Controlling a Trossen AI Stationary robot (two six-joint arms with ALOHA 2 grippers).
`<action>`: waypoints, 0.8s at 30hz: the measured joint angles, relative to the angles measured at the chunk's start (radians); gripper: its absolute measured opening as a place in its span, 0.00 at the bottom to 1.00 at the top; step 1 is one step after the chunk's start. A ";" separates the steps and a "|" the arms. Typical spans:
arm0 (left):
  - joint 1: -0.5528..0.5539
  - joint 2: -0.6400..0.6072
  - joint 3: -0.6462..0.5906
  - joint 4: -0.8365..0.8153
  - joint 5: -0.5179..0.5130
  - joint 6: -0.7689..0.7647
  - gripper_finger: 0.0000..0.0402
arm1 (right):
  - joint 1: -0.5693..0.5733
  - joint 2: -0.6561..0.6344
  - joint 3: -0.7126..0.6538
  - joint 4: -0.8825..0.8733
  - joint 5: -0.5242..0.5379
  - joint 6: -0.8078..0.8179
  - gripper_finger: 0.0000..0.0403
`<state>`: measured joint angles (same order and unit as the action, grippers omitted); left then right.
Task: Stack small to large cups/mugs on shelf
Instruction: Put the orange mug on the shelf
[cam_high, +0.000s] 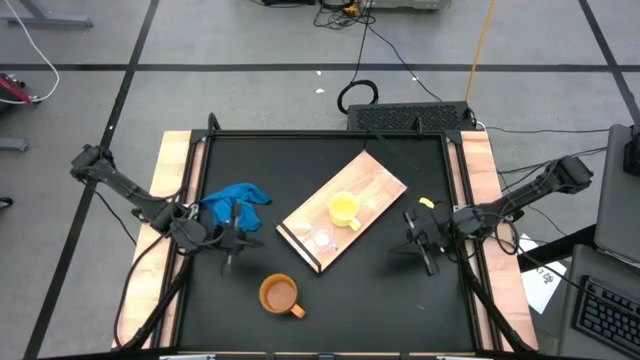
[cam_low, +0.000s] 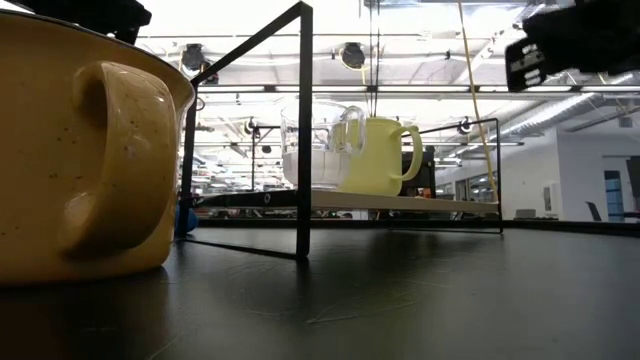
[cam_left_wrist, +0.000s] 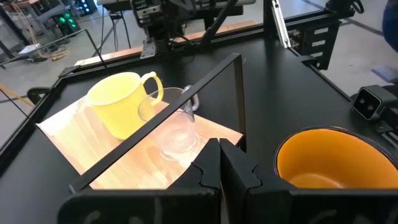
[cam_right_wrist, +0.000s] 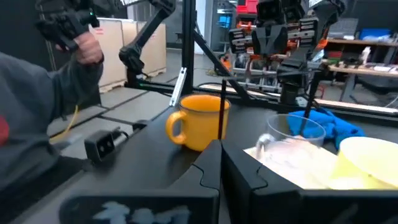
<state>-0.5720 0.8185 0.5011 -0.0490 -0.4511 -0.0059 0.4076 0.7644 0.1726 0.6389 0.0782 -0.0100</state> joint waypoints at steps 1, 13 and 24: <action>0.000 0.000 0.000 0.000 -0.001 0.000 0.00 | 0.000 0.015 0.027 -0.024 -0.001 0.010 0.00; 0.000 0.000 0.000 0.002 -0.003 0.004 0.00 | 0.000 0.330 0.432 -0.343 -0.005 0.043 0.02; 0.000 0.000 0.000 0.006 -0.002 0.030 0.00 | -0.003 0.505 0.747 -0.558 -0.060 -0.030 0.16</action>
<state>-0.5720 0.8185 0.5007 -0.0425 -0.4534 0.0240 0.4042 1.2692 0.9198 0.0813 0.0180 -0.0398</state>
